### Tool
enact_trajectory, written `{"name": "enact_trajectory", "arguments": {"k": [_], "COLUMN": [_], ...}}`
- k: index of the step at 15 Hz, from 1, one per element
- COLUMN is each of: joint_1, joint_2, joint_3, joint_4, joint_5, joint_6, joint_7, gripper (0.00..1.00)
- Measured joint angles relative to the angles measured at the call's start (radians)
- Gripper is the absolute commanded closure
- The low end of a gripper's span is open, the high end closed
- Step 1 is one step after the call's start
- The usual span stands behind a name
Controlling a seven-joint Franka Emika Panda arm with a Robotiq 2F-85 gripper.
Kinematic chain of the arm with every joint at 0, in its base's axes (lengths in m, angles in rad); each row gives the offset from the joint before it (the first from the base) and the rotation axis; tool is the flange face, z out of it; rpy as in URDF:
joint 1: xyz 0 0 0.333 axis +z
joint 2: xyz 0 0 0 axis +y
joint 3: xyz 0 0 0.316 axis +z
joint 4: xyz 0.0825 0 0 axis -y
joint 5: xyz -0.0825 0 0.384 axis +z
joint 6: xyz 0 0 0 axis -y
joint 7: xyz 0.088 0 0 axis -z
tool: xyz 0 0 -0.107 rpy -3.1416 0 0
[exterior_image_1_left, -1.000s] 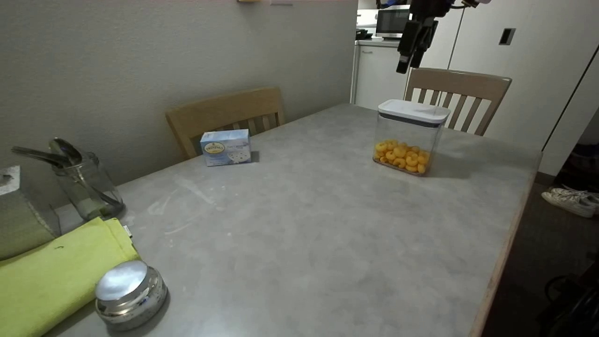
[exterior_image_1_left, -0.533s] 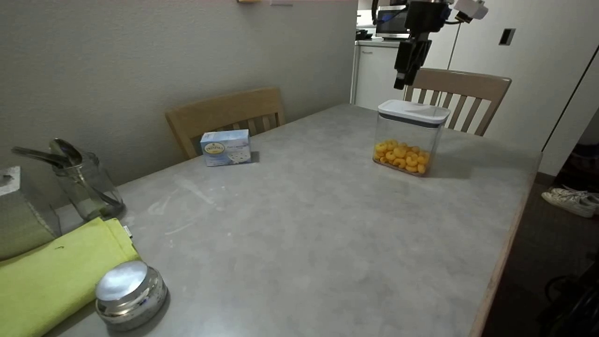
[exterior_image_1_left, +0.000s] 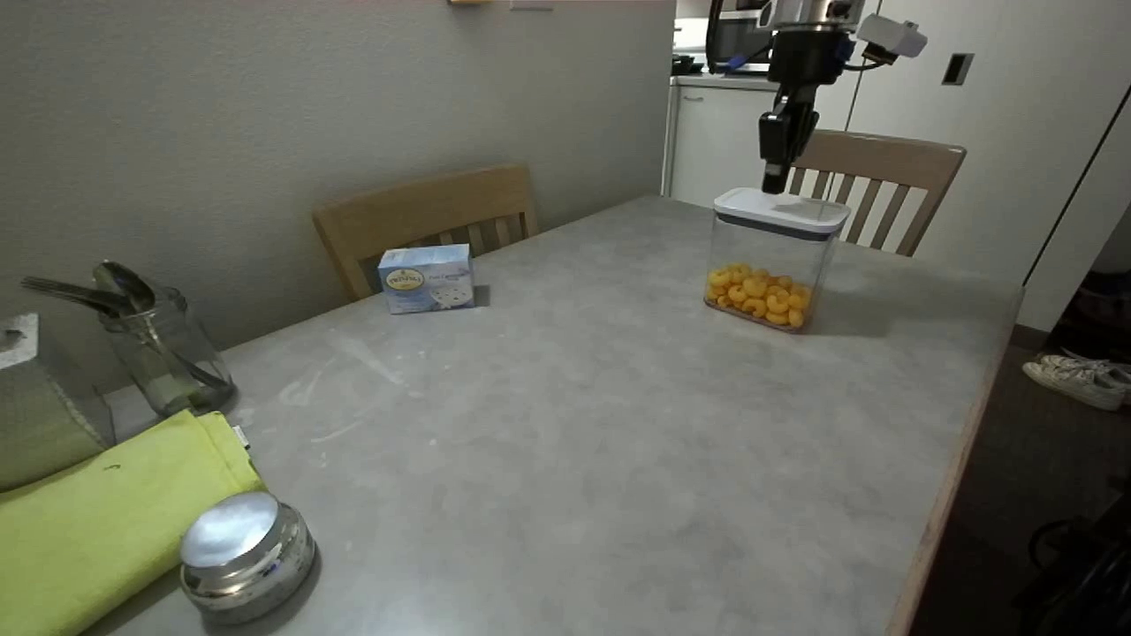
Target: Push the button on the lid then take the lid off the container and place it on the table
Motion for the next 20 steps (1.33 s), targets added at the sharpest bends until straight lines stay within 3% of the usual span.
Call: {"name": "enact_trajectory", "arguments": {"k": [11,20], "joint_1": [-0.005,-0.027], "joint_2": [-0.003,0.018], "joint_3": [-0.017,-0.004], "joint_4": [-0.006,-0.082], "joint_5": [-0.099,-0.030], "joint_6": [-0.037,0.248], "joint_7": [0.082,0.081], "gripper": [1.00,1.00]}}
